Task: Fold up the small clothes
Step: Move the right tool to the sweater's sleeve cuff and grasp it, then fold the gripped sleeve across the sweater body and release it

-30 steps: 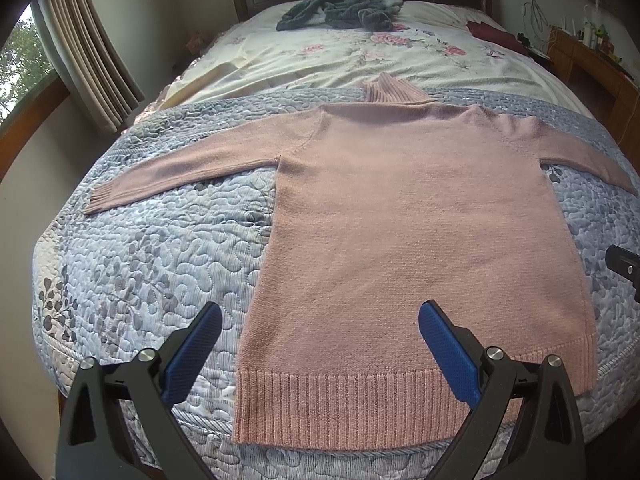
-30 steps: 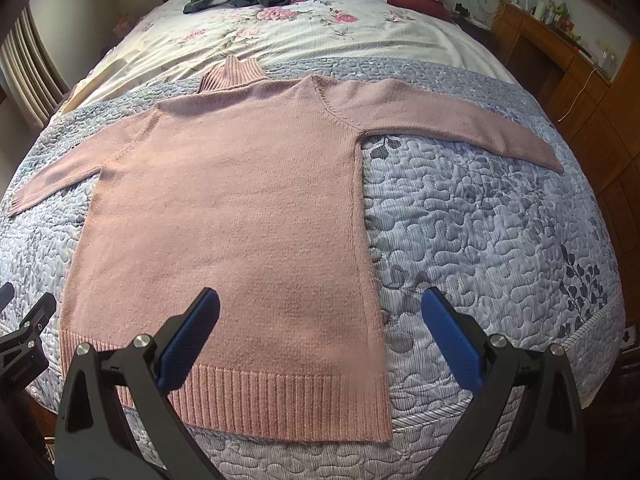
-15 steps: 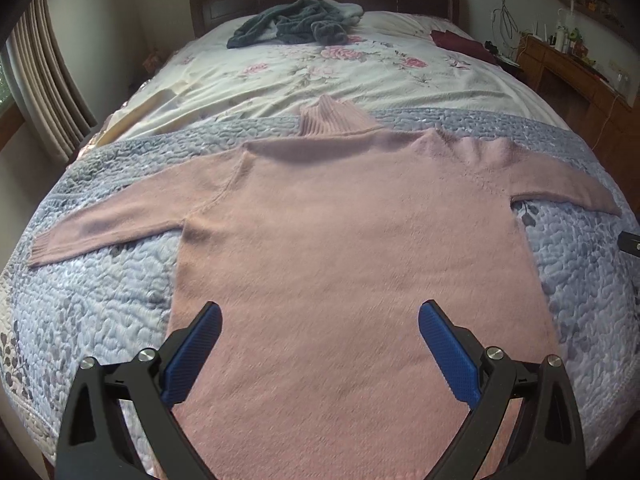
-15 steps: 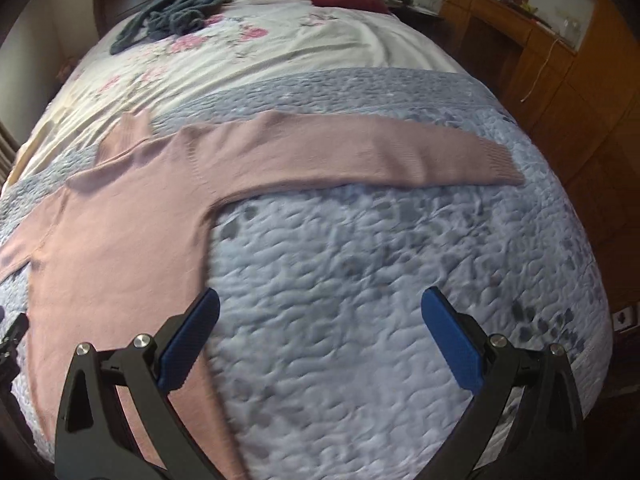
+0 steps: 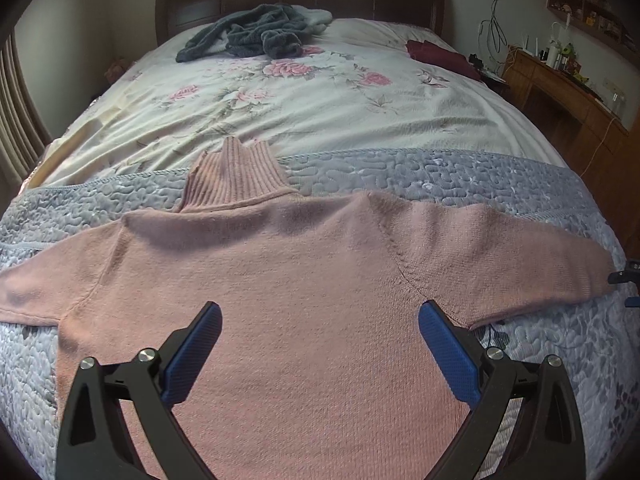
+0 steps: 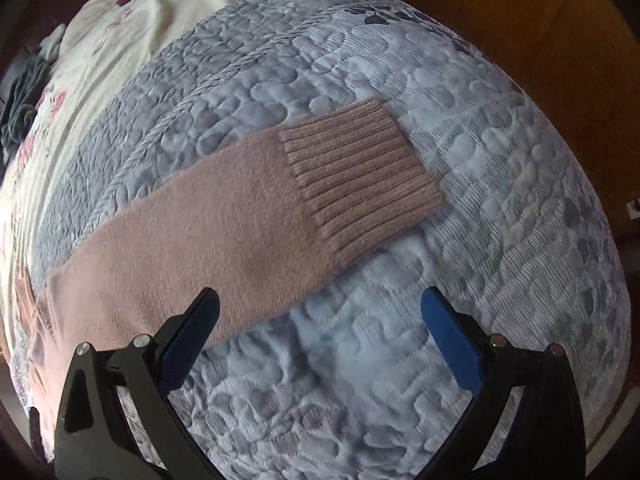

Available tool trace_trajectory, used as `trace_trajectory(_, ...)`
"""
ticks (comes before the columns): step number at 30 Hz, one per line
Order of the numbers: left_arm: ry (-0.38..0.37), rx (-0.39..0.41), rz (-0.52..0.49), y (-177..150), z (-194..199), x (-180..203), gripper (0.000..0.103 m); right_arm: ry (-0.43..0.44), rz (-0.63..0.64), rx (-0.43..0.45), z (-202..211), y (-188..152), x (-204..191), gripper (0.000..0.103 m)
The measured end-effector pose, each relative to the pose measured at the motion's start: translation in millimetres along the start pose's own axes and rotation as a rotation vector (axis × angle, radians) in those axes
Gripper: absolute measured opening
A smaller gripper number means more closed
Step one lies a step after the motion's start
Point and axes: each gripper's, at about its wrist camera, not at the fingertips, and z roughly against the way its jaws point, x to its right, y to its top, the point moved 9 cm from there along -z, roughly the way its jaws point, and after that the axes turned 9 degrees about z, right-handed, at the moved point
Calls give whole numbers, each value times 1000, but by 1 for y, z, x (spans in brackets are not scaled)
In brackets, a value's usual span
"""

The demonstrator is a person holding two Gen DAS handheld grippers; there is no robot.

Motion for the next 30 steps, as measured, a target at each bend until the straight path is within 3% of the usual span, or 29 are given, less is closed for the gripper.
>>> trace_trajectory(6,16,-4,-38,-7,-10,8,99,65,-48,-5,-16,7,14,98)
trace_trajectory(8,21,-3,-40,-7,-10,6,99,68,-53,-11,-19,7,15,91)
trace_trajectory(12,33,-3,-41,-7,-9,-1,99,74,-45,20,-20,15,18,63)
trace_trajectory(14,41,-2,-45,-6,-10,-6,99,96,-40,32,-19,26,21,36)
trace_trajectory(16,44,-7,-39,-5,-9,-13,99,173,-45,46,-14,28,13,12)
trace_trajectory(18,46,-16,-16,-4,-10,-23,99,198,-39,74,-6,31,7,11)
trace_trajectory(22,54,-28,22,-5,-9,-46,99,207,105,128,18,25,-35,10)
trace_trajectory(30,67,-54,61,-10,-7,-88,99,359,357,155,47,-12,-174,9)
